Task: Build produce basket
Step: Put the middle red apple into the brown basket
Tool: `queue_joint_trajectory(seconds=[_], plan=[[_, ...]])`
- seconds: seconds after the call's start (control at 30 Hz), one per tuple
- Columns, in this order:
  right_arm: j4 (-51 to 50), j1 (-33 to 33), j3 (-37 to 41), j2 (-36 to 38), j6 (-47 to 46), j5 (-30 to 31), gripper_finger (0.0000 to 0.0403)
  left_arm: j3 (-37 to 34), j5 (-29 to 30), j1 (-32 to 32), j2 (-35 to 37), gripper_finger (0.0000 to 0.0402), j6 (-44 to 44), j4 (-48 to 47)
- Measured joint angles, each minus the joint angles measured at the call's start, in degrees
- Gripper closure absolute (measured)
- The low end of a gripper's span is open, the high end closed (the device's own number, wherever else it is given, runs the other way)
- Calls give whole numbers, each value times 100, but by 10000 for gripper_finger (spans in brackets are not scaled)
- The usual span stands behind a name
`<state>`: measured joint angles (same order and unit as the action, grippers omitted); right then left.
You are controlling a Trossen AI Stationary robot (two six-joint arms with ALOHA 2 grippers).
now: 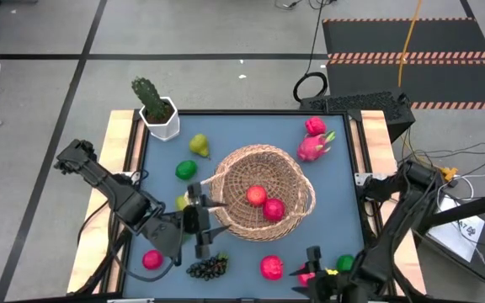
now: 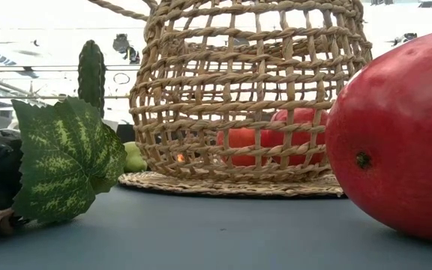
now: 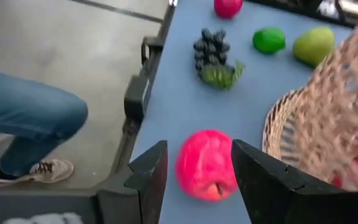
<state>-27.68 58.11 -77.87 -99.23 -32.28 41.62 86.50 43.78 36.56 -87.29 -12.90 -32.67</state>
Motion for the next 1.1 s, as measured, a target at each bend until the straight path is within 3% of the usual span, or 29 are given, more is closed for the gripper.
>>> queue_joint_trajectory(seconds=[0.2, 0.37, 0.57, 0.8, 1.1], plan=[[14, -201, 402, -3, -154, -24, 231, 2, -23, 91, 0, 197, 193, 218], [444, -507, 838, -3, -93, -742, 232, 2, -28, 43, -15, 216, 236, 287], [1340, -716, 1332, -3, 263, -1207, 232, 0, -183, -11, -53, 217, 226, 286], [1335, -826, 1523, -3, 296, -1337, 237, -4, -309, -64, -90, 218, 247, 286], [1333, -944, 1552, -3, 264, -1554, 283, -4, -345, -94, -87, 218, 244, 284]])
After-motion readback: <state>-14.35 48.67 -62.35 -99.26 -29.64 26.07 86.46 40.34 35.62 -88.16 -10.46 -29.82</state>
